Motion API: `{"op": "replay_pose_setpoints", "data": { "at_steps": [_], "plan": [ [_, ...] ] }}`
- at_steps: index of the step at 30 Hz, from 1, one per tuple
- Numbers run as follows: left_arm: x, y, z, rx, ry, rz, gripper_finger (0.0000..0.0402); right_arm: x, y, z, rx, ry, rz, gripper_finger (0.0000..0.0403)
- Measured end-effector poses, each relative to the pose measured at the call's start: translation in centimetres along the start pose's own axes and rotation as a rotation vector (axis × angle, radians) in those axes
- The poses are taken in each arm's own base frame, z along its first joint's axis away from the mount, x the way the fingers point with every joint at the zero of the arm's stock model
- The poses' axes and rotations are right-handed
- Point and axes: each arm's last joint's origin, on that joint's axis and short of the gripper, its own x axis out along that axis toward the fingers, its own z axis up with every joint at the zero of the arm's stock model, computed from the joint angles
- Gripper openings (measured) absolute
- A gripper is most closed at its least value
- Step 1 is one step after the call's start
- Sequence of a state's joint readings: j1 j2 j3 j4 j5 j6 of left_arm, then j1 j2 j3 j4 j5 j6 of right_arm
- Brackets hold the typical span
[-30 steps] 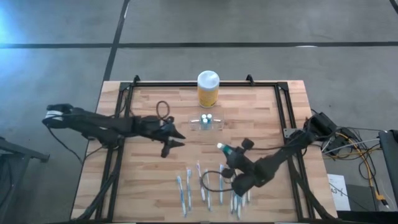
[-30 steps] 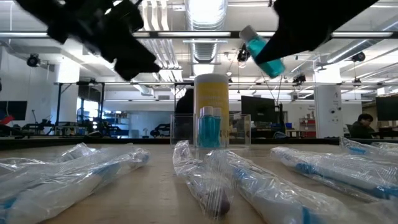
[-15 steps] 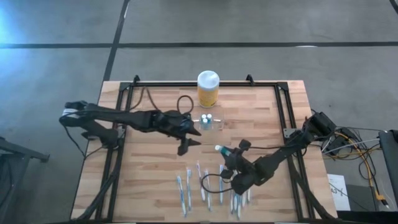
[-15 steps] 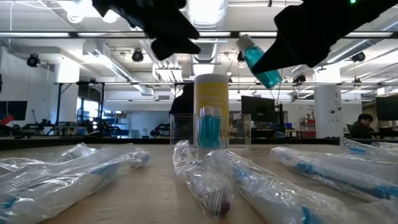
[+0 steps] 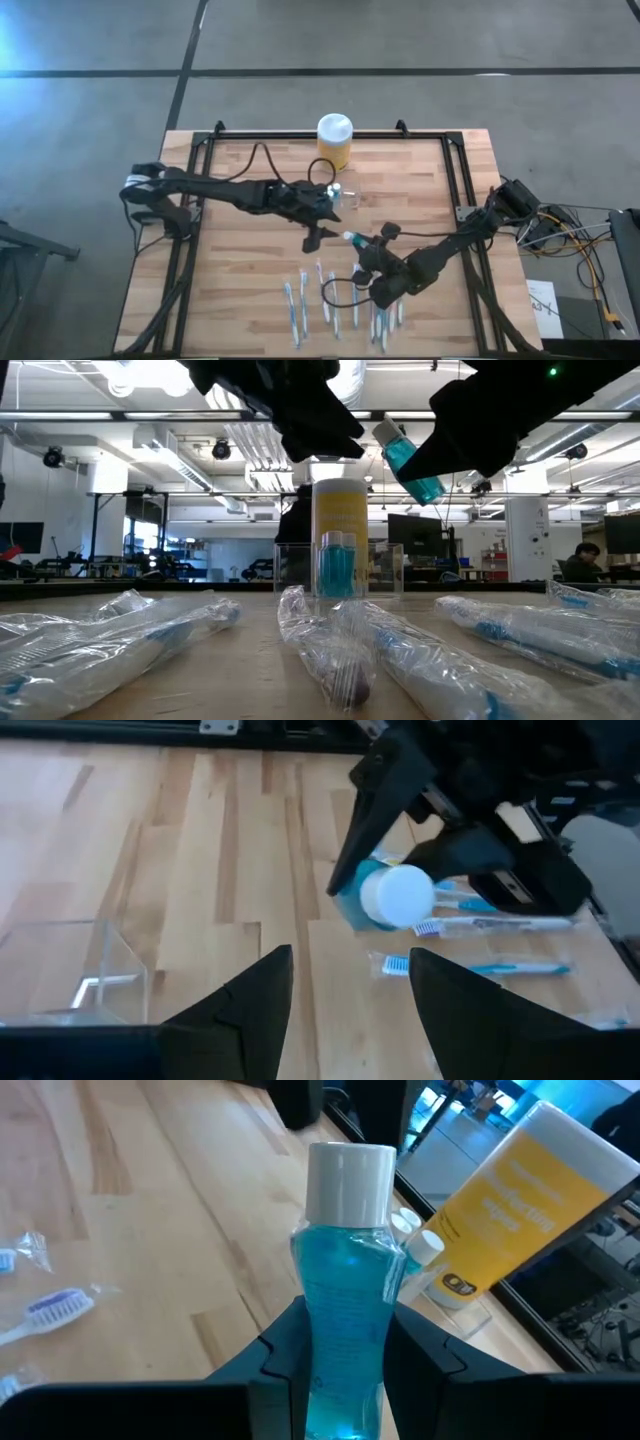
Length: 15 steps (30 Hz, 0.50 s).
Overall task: Pick & Place toothbrushing station
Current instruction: Put the blue mouthwash into the transparent organizer
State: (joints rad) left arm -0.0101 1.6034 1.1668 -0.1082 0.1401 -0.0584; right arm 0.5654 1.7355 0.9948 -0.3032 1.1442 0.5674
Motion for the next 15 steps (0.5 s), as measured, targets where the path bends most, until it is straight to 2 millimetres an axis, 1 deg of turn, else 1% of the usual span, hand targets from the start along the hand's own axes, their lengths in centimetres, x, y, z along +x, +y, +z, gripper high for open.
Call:
{"op": "replay_pose_setpoints", "data": {
  "at_steps": [5, 11, 15],
  "plan": [
    [0.9, 0.12, 0.36, -0.048, 0.006, 0.001, 0.0206, 0.11, -0.06, -0.01, 0.001, 0.001, -0.004, 0.0089],
    [0.95, 0.04, 0.61, -0.044, 0.004, -0.026, 0.0206, 0.08, -0.04, -0.02, 0.003, -0.001, -0.005, 0.0089],
    [0.99, -0.13, 0.81, -0.036, -0.012, -0.051, 0.0206, 0.46, 0.1, -0.23, 0.003, 0.007, -0.01, 0.0089]
  ]
}}
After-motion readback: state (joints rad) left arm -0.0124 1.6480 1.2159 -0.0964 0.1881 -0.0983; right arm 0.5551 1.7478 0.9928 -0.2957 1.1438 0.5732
